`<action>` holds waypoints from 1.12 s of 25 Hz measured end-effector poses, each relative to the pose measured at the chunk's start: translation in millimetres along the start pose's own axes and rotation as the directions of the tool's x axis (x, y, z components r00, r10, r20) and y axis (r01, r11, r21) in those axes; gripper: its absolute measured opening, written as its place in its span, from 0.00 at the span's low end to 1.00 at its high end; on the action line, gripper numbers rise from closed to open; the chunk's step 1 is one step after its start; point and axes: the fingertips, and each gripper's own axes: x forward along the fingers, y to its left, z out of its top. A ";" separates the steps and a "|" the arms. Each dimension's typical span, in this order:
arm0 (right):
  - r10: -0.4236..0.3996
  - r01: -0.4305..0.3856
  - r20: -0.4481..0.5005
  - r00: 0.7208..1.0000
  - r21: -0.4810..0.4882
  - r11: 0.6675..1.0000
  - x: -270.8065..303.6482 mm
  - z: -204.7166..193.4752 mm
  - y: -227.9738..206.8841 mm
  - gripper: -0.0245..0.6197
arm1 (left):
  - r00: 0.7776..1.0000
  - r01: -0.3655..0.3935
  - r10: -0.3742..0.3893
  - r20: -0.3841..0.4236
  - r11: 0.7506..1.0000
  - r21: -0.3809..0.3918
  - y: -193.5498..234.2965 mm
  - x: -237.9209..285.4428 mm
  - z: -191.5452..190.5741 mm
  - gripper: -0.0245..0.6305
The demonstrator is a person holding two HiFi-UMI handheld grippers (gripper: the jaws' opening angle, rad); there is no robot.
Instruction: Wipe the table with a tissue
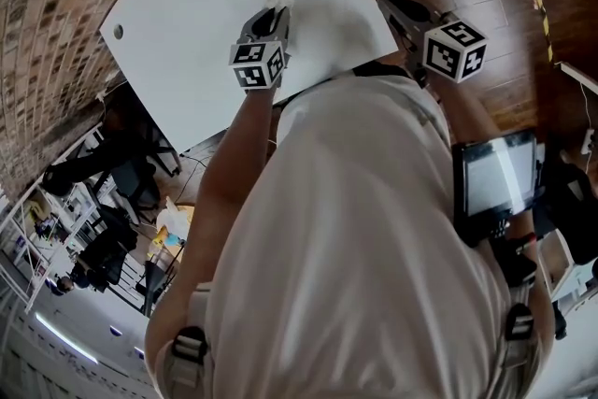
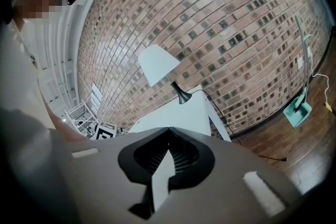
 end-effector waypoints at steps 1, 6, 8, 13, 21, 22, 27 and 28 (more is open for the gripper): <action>0.002 -0.002 0.000 1.000 0.001 1.000 0.3 -0.5 0.9 0.05 | 0.999 -0.031 0.031 -0.019 0.999 0.016 10.9 -1.6 -4.2 0.15; -0.004 0.004 -0.009 1.000 0.008 1.000 -2.7 -5.9 2.9 0.05 | 0.992 -0.076 0.078 -0.095 0.997 0.023 26.3 7.8 -26.6 0.15; -0.007 0.007 -0.006 1.000 0.009 1.000 -4.1 -6.0 2.6 0.05 | 0.988 -0.105 0.108 -0.107 0.994 0.033 26.5 11.4 -29.1 0.16; -0.026 0.026 0.000 1.000 0.016 1.000 -13.6 -9.3 -4.7 0.05 | 0.993 -0.074 0.080 -0.093 0.995 0.059 -2.3 23.1 -27.2 0.15; -0.018 0.018 -0.003 1.000 0.009 1.000 -18.6 -9.6 -2.1 0.05 | 0.978 0.178 -0.162 -0.133 0.976 0.123 -90.9 44.3 -27.8 0.15; -0.017 0.017 -0.001 1.000 0.007 1.000 -18.7 -8.9 -2.1 0.05 | 0.973 0.192 -0.168 -0.157 0.970 0.150 -97.0 45.6 -29.6 0.15; -0.012 0.012 -0.006 1.000 0.001 1.000 -16.1 -6.7 -2.4 0.05 | 0.911 0.312 -0.233 -0.340 0.929 0.201 -126.6 44.3 -43.9 0.15; -0.010 0.010 -0.008 1.000 0.000 1.000 -15.0 -6.1 -1.9 0.05 | 0.899 0.333 -0.252 -0.357 0.925 0.186 -132.1 43.3 -45.2 0.15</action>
